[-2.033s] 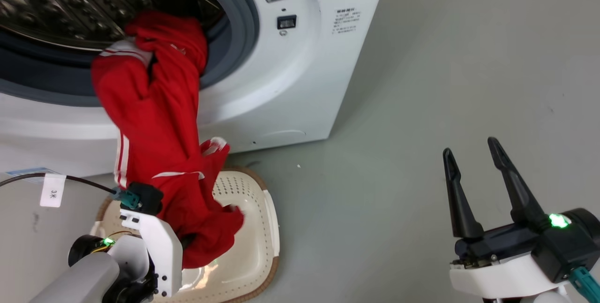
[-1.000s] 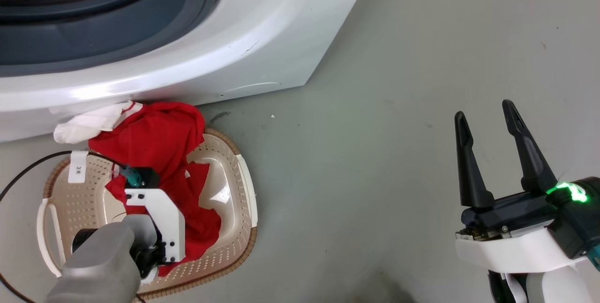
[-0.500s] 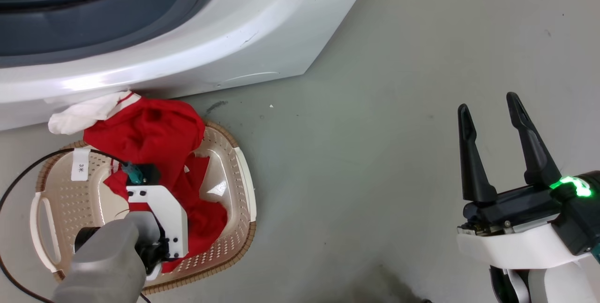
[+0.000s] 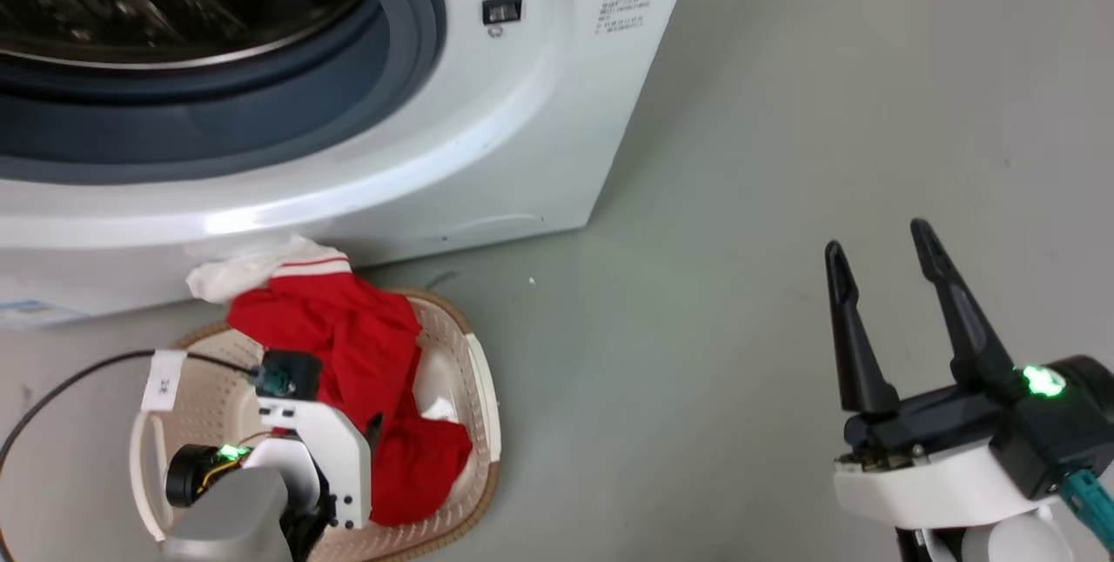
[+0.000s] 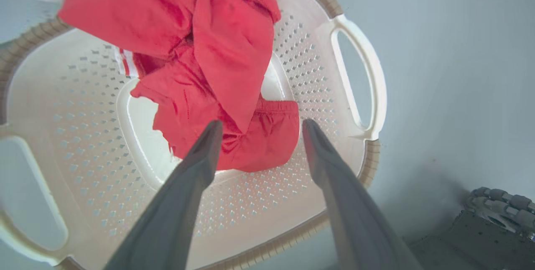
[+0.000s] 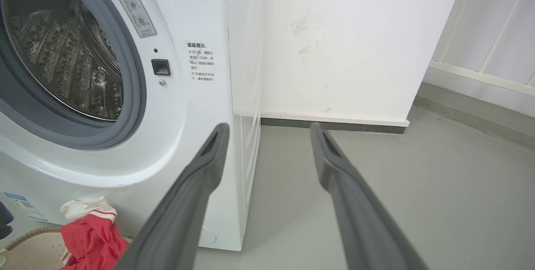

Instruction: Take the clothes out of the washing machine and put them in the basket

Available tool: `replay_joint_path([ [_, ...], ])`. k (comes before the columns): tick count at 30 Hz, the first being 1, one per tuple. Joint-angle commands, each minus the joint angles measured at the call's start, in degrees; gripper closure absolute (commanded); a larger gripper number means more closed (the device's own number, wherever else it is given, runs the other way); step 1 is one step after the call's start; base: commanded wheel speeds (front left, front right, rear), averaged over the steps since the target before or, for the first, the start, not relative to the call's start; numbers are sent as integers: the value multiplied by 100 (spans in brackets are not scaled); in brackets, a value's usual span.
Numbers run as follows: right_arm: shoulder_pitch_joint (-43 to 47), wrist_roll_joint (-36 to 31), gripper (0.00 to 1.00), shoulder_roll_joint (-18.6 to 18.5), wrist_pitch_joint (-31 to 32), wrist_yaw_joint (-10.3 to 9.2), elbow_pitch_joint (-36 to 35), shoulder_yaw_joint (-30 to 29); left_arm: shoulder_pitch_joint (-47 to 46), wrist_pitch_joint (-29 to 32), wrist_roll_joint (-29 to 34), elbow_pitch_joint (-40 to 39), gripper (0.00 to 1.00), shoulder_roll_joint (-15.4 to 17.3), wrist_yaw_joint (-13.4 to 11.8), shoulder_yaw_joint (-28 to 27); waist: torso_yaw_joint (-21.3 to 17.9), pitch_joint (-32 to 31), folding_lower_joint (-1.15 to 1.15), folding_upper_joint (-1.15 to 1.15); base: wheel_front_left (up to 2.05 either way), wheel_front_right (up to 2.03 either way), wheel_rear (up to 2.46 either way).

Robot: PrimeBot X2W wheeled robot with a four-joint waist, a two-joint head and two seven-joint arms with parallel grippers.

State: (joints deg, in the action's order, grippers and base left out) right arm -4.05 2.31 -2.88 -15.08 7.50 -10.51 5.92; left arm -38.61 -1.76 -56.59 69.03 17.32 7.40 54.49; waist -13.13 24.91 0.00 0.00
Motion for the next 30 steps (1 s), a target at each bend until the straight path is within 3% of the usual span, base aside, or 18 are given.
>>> replay_joint_path([
  [1, 166, -44, 0, 0, -13, -2, 40, 6, 174, -466, 105, 53, 0, -88, -15, 47, 126, -450, 0, 0, 0, 0, 0],
  [5, 314, -87, 0, 1, -13, -2, 74, -8, 327, -1073, 231, 91, 0, -158, -117, 91, 205, -773, 0, 0, 0, 0, 0],
  [9, 546, -163, 0, 0, -13, -2, 106, -47, 469, -1337, 450, -144, 0, -228, -460, -8, 329, -1147, 0, 0, 0, 0, 0],
  [15, 831, -255, 0, 2, -13, -2, 128, -123, 1192, -1342, 1393, -1920, 0, 151, -1305, -1043, 525, -1583, 0, 0, 0, 0, 0],
  [19, 977, -306, 0, 2, -13, -2, 126, -158, 1944, -1344, 2157, -3066, 0, 208, -1678, -1845, 633, -1817, 0, 0, 0, 0, 0],
  [24, 1130, -330, 0, 2, -13, -2, 137, -193, 2767, -1345, 2985, -4200, 0, 55, -1889, -2715, 752, -2067, 0, 0, 0, 0, 0],
  [30, 1290, -291, 0, 2, -13, -2, 143, -222, 3531, -1346, 3809, -5333, 0, -251, -1902, -3653, 853, -2303, 0, 0, 0, 0, 0],
])
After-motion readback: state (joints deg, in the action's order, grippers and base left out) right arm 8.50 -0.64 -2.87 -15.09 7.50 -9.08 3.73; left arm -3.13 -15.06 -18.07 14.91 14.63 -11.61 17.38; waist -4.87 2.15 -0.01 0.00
